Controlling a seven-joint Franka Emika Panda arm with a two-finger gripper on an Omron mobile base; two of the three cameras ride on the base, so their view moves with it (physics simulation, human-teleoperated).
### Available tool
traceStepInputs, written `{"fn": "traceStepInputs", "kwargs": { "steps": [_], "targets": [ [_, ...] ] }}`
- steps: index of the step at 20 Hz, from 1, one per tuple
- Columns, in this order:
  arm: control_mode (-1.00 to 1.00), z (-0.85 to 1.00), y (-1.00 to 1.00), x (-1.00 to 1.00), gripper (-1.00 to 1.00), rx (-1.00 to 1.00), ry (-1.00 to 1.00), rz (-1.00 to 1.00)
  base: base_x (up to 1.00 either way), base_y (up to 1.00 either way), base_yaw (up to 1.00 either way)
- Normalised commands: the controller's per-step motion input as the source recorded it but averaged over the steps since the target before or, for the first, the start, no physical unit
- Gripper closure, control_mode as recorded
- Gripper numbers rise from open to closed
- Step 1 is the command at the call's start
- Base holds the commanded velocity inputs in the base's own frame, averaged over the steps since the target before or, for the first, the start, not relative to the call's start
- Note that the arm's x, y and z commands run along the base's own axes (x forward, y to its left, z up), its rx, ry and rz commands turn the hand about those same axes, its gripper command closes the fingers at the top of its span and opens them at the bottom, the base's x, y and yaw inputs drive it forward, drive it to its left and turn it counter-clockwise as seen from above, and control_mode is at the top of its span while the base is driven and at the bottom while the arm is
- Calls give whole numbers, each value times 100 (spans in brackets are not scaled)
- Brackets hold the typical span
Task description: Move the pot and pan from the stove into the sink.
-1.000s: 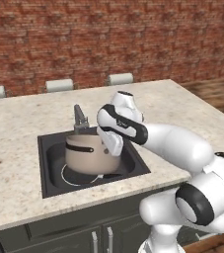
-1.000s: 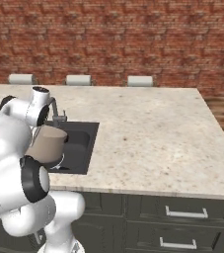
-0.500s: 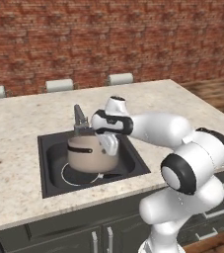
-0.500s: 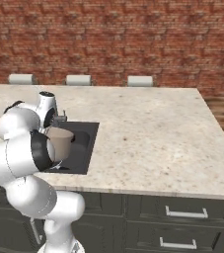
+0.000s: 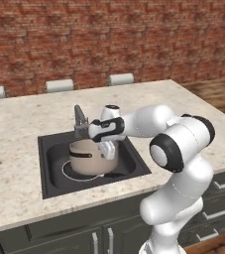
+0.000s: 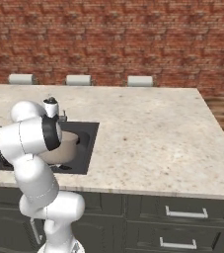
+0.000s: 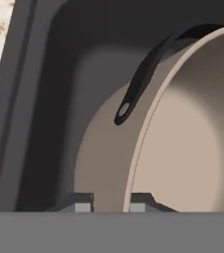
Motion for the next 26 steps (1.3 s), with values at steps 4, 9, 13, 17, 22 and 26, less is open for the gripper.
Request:
{"fn": "traceStepInputs", "kwargs": {
  "steps": [4, 9, 13, 17, 22, 26],
  "targets": [
    [-100, -38, 0, 25, 100, -1, -9, 0, 0, 0, 0],
    [-100, -16, 0, 5, 100, 0, -10, 0, 0, 0, 0],
    [-100, -4, 0, 1, -100, 0, -3, 0, 0, 0, 0],
    [-100, 60, 6, 0, -100, 0, -7, -6, 0, 0, 0],
    [-100, 93, 8, -16, -100, 0, -2, -7, 0, 0, 0],
    [-100, 82, 1, -50, -100, 0, 0, -3, 0, 0, 0]
  ]
}}
